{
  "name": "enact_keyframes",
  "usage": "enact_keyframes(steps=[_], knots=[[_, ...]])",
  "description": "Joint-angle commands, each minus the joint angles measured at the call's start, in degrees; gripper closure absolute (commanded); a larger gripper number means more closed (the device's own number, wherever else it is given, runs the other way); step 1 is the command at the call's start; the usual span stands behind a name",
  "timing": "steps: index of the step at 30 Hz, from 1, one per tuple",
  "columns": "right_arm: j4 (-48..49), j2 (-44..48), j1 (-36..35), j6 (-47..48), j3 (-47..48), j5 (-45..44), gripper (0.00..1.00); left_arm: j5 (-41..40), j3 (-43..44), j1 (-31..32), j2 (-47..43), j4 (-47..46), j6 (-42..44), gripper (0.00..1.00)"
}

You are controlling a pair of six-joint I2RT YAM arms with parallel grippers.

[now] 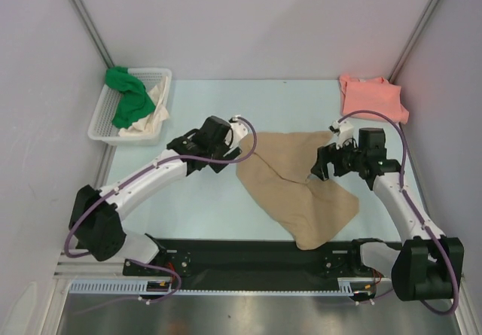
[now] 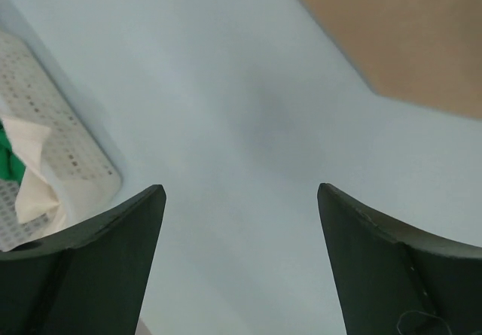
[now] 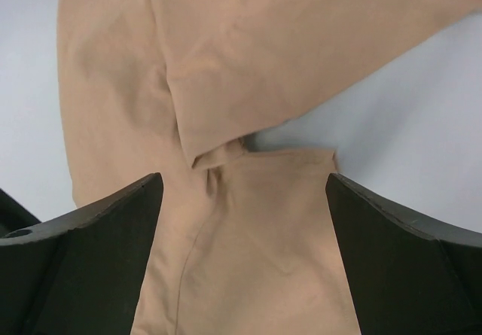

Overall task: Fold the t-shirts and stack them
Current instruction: Move the tshirt to the center of the board, then flatten the tshirt out

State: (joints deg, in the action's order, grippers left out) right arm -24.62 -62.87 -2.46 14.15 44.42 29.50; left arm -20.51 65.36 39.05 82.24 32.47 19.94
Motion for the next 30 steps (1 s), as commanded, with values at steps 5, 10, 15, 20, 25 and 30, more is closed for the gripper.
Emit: enact_keyframes(steps=[5, 10, 15, 20, 25, 30], knots=[[-8.2, -3.9, 0.1, 6.5, 1.5, -3.8, 0.05, 10.6, 2.1, 0.6, -3.1, -0.1, -0.4, 0.14], [-7.6, -5.2, 0.4, 7.6, -1.4, -9.4, 0.09, 11.0, 4.6, -1.1, 0.0, -1.1, -1.0, 0.16], [-4.4, -9.2, 0.3, 5.7, -1.4, -13.0, 0.12, 12.0, 9.7, -2.2, 1.6, -0.7, -2.9, 0.2], [-1.8, -12.6, 0.3, 5.7, 0.3, -13.0, 0.14, 14.3, 13.9, -2.7, 2.7, 2.3, -5.4, 0.26], [-1.6, -20.0, 0.4, 6.0, 2.9, -12.1, 0.21, 13.1, 15.6, -2.8, 2.4, 2.5, -5.4, 0.26], [-1.3, -25.5, 0.3, 6.2, 5.5, -12.0, 0.27, 11.5, 15.5, -3.5, 2.1, 1.6, -5.3, 0.25]])
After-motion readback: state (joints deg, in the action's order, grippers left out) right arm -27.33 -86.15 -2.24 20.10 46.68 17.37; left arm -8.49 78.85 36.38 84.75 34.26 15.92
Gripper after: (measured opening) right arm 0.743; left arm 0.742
